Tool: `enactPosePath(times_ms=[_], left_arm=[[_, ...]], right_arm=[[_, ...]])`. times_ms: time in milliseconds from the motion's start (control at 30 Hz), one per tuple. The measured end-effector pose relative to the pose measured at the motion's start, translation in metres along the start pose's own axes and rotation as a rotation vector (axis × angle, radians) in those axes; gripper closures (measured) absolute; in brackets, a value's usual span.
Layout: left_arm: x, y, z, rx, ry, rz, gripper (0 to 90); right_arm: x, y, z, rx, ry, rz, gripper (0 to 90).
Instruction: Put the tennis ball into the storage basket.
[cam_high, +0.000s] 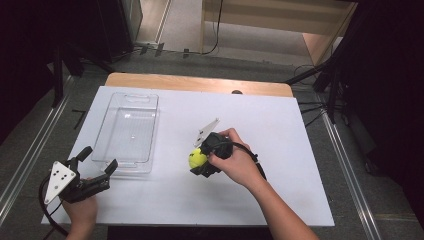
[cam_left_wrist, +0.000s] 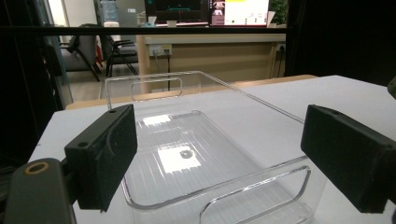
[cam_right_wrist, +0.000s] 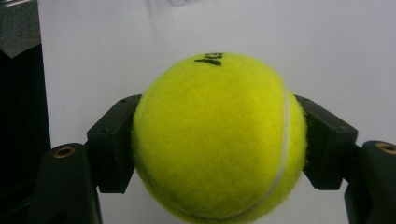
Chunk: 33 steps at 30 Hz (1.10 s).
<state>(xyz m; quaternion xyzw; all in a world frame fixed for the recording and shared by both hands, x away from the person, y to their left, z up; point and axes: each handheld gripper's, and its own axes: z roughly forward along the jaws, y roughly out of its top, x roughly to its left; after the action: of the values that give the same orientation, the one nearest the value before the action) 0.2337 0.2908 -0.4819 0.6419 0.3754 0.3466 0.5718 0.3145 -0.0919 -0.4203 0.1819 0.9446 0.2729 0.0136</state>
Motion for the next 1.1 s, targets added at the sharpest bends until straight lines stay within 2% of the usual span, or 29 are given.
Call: enactPosePath(times_ms=[833,867,900,1033,1100], left_arm=[[0.0,0.0,0.0,-0.001,-0.007,-0.005,11.3],[0.0,0.0,0.0,0.0,-0.007,-0.005,11.3],[0.0,0.0,0.0,0.001,-0.007,-0.004,11.3],[0.001,0.0,0.0,0.001,-0.008,-0.005,11.3],[0.001,0.0,0.0,0.003,-0.007,-0.005,11.3]], right_arm=[[0.002,0.034,0.005,0.0,0.025,-0.035,23.7],[0.001,0.036,0.005,-0.002,0.022,-0.047,23.7],[0.002,0.037,0.005,0.001,0.024,-0.037,23.7],[0.002,0.044,0.006,0.0,0.026,-0.053,23.7],[0.002,0.046,0.006,0.003,0.028,-0.044,23.7]])
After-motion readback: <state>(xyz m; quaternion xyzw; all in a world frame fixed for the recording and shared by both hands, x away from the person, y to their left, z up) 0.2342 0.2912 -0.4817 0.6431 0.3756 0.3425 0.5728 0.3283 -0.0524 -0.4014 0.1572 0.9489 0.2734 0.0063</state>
